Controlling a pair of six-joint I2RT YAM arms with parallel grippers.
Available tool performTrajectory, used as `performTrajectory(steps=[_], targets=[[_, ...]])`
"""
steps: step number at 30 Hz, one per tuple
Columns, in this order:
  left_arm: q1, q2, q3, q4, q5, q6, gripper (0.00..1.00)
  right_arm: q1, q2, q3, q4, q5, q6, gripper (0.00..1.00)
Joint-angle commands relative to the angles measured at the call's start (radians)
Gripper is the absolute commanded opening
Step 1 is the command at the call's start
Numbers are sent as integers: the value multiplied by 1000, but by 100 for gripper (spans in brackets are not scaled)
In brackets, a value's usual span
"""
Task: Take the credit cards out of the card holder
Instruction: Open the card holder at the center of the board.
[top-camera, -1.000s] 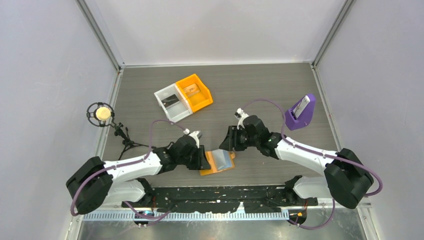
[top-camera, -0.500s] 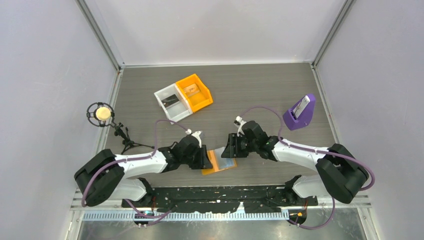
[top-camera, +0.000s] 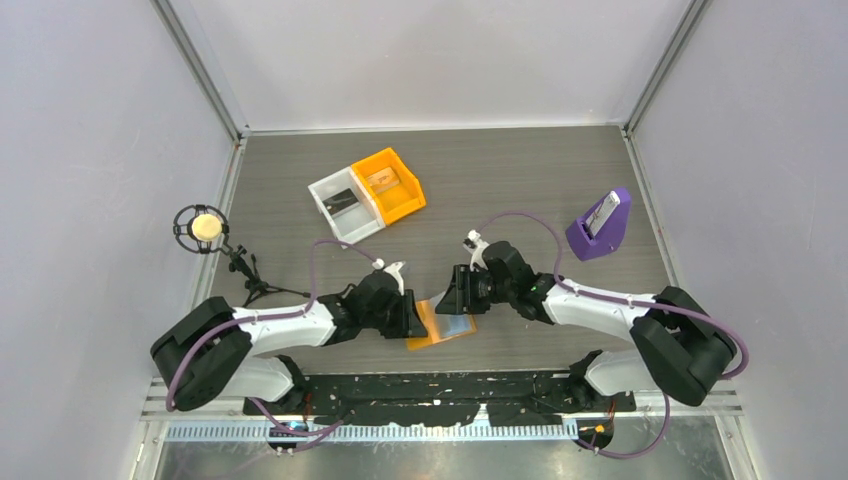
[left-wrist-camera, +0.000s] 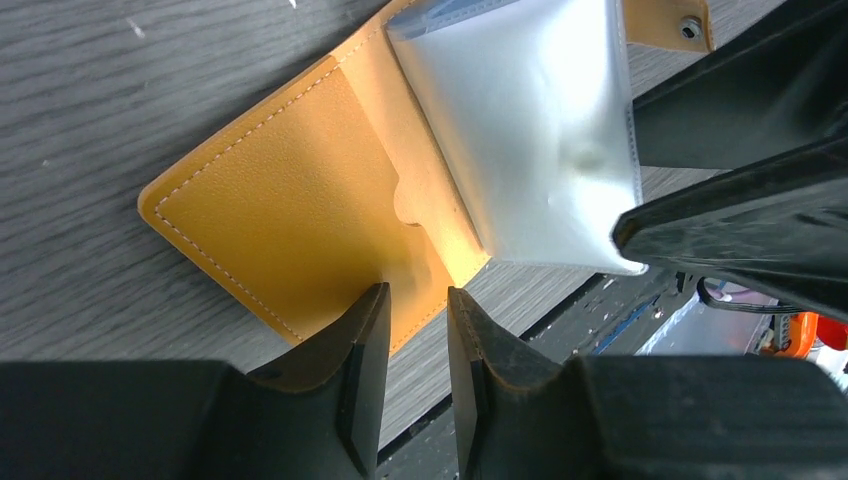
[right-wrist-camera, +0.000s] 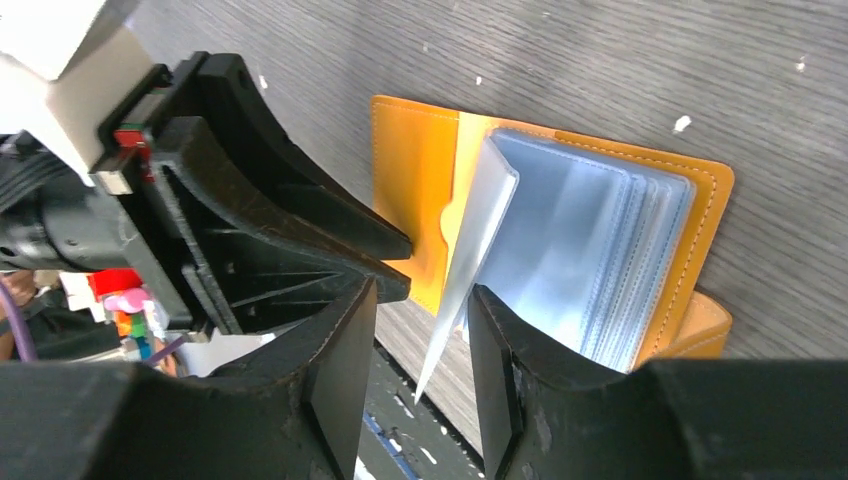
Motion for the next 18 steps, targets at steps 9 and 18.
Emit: performTrajectory(steps=[9,18], targets=[[3,-117,63,-284,-94,25,31,-8,-61,-24,52,-17,16,49],[4,-120,49,-285,-119,41,30,-12,-60,-34,-4,65,0,55]])
